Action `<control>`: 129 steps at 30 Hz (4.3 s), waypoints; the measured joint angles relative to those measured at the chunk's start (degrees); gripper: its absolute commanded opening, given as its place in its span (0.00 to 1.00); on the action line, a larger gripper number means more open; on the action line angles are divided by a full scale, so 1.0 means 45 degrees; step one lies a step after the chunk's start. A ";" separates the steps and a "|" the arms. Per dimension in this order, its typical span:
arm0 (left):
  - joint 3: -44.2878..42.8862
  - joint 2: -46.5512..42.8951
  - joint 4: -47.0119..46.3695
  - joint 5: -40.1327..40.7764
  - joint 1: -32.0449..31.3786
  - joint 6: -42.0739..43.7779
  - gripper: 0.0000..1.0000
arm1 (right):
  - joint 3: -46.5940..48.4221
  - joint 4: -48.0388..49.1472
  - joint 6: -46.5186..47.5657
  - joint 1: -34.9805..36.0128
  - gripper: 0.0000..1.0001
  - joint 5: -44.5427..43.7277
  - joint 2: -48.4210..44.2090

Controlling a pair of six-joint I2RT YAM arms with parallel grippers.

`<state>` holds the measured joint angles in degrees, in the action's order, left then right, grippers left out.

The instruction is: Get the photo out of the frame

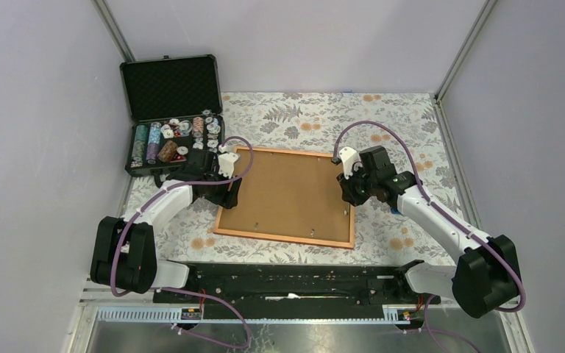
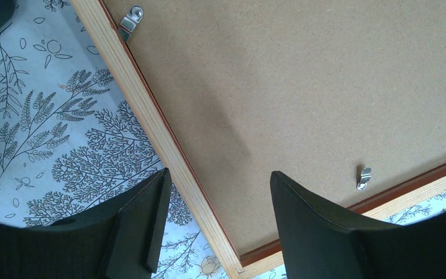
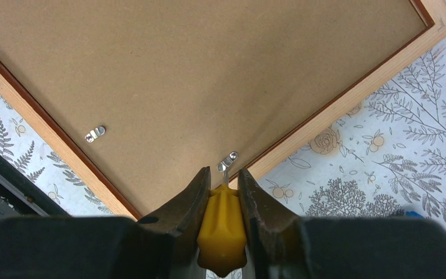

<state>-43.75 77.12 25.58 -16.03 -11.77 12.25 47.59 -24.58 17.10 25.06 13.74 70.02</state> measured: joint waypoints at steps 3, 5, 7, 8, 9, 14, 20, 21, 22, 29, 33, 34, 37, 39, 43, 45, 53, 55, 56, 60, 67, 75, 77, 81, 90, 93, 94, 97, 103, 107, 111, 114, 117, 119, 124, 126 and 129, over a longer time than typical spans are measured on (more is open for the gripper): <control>0.0000 0.0000 0.0000 -0.0005 0.0000 0.0000 0.69 | 0.0000 0.0219 0.0000 0.0000 0.00 0.0136 0.0136; 0.0000 0.0000 0.0000 -0.0005 0.0000 0.0000 0.69 | 0.0000 0.0393 -0.0010 0.0000 0.00 0.0233 0.0219; 0.0000 0.0000 0.0000 -0.0005 0.0000 0.0000 0.69 | -0.0005 0.0491 -0.0058 0.0000 0.00 0.0393 0.0262; 0.0000 0.0000 0.0000 0.0000 0.0000 0.0000 0.69 | -0.0010 0.0544 -0.0092 0.0000 0.00 0.0500 0.0282; 0.0000 -0.0005 0.0000 -0.0005 0.0000 0.0000 0.69 | -0.0019 0.0597 -0.0121 0.0005 0.00 0.0578 0.0306; 0.0000 0.0000 0.0000 -0.0005 0.0000 0.0000 0.69 | -0.0160 0.1030 -0.0379 0.0015 0.00 0.0928 0.0316; 0.0000 0.0000 0.0000 -0.0005 0.0000 0.0000 0.69 | -0.0311 0.1452 -0.0452 0.0015 0.00 0.0918 0.0316; 0.0000 0.0000 0.0000 -0.0005 0.0000 0.0000 0.69 | -0.0325 0.1496 -0.0452 0.0019 0.00 0.0894 0.0316; 0.0000 0.0000 0.0000 -0.0005 0.0000 0.0000 0.69 | -0.0340 0.1549 -0.0452 0.0029 0.00 0.0874 0.0316; 0.0000 0.0000 0.0000 -0.0005 0.0000 0.0000 0.69 | -0.0330 0.1035 -0.0039 0.0034 0.00 0.1744 0.0165; 0.0005 0.0000 0.0000 -0.0005 0.0000 0.0000 0.69 | -0.0325 -0.0160 0.0427 0.0039 0.00 0.2322 -0.0291; 0.0005 0.0000 0.0000 -0.0010 0.0000 0.0000 0.69 | -0.0325 -0.0374 0.0539 0.0039 0.00 0.2327 -0.0384; 0.0005 0.0000 -0.0005 -0.0019 0.0000 0.0000 0.69 | -0.0325 -0.0811 0.0806 0.0039 0.00 0.2210 -0.0559; 0.0005 0.0000 0.0000 -0.0034 0.0000 0.0000 0.69 | -0.0325 -0.0840 0.0860 0.0039 0.00 0.2059 -0.0559; 0.0005 0.0000 -0.0005 -0.0049 0.0000 0.0000 0.69 | -0.0325 -0.0656 0.0865 0.0039 0.00 0.1773 -0.0554; 0.0005 0.0000 -0.0005 -0.0049 0.0000 0.0000 0.69 | -0.0325 -0.0481 0.0865 0.0039 0.00 0.1613 -0.0529; 0.0063 -0.0005 -0.0015 -0.0049 0.0000 0.0000 0.69 | -0.0330 0.0646 0.0806 0.0039 0.00 0.1035 -0.0136; 0.0063 -0.0005 -0.0029 -0.0049 0.0000 0.0000 0.69 | -0.0345 0.0937 0.0753 0.0039 0.00 0.0908 -0.0078; 0.0063 -0.0005 -0.0034 -0.0049 0.0000 0.0000 0.69 | -0.0359 0.1039 0.0729 0.0039 0.00 0.0840 -0.0068; 0.0063 -0.0005 -0.0053 -0.0049 0.0000 0.0000 0.69 | -0.0495 0.1394 0.0593 0.0039 0.00 0.0763 -0.0019; 0.0063 -0.0005 -0.0063 -0.0049 0.0000 0.0000 0.69 | -0.0937 0.2443 0.0364 0.0044 0.00 0.0869 -0.0039; 0.0063 -0.0005 -0.0087 -0.0053 0.0000 0.0000 0.69 | -0.1137 0.3147 0.0219 0.0087 0.00 0.0500 -0.0044; 0.0063 -0.0005 -0.0092 -0.0053 0.0000 0.0000 0.69 | -0.1122 0.3254 0.0136 0.0087 0.00 0.0379 -0.0044; 0.0063 -0.0005 -0.0097 -0.0053 0.0000 0.0010 0.70 | -0.0724 0.3249 -0.0374 0.0087 0.00 0.0384 -0.0039; -0.0359 -0.1341 0.1457 -0.0291 -0.2254 0.2040 0.76 | 0.1593 0.2977 -0.1331 -0.0087 0.00 0.0860 0.0005; -0.1171 -0.1938 0.2472 -0.0471 -0.4027 0.3060 0.75 | 0.2045 0.2880 -0.1632 -0.0699 0.00 0.1326 0.0005; -0.1418 -0.1962 0.2701 -0.0481 -0.4381 0.3264 0.74 | 0.2123 0.2856 -0.1763 -0.1035 0.00 0.1535 0.0005; -0.2040 -0.1627 0.3191 -0.0257 -0.5688 0.3555 0.74 | 0.2176 0.2764 -0.2210 -0.2346 0.00 0.2229 0.0087; -0.2914 0.0656 0.3390 0.0486 -0.9005 0.3619 0.73 | 0.2147 0.2390 -0.3075 -0.4702 0.00 0.3725 0.0389; -0.3711 0.2574 0.3342 0.1030 -1.0190 0.3594 0.71 | 0.1943 0.2589 -0.3371 -0.5192 0.00 0.4153 0.0204; -0.4294 0.3910 0.2958 0.1904 -1.0885 0.3609 0.67 | 0.1802 0.2613 -0.3507 -0.5508 0.00 0.4561 0.0010; -0.4449 0.4415 0.2798 0.2419 -1.1230 0.3643 0.60 | 0.1739 0.2710 -0.3560 -0.5926 0.00 0.4789 -0.0107; -0.4503 0.4828 0.2584 0.2837 -1.1526 0.3672 0.45 | 0.1690 0.2793 -0.3589 -0.6173 0.00 0.4886 -0.0136; -0.4498 0.5008 0.2472 0.3045 -1.1769 0.3798 0.35 | 0.1656 0.2841 -0.3589 -0.6193 0.00 0.4940 -0.0136; -0.4046 0.5027 0.1851 0.4061 -1.2696 0.4459 0.14 | 0.1642 0.2934 -0.3808 -0.6241 0.00 0.5139 -0.0136; -0.3755 0.4852 0.1622 0.4469 -1.3022 0.4658 0.07 | 0.1642 0.2958 -0.3837 -0.6251 0.00 0.5202 -0.0136; -0.3167 0.4435 0.1302 0.4813 -1.3566 0.5158 0.01 | 0.1593 0.2963 -0.3871 -0.6271 0.00 0.5212 -0.0146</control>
<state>-58.00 97.08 31.44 5.63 -72.82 35.46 54.76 -11.25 -0.32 -3.16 37.19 69.36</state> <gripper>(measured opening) 0.217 0.261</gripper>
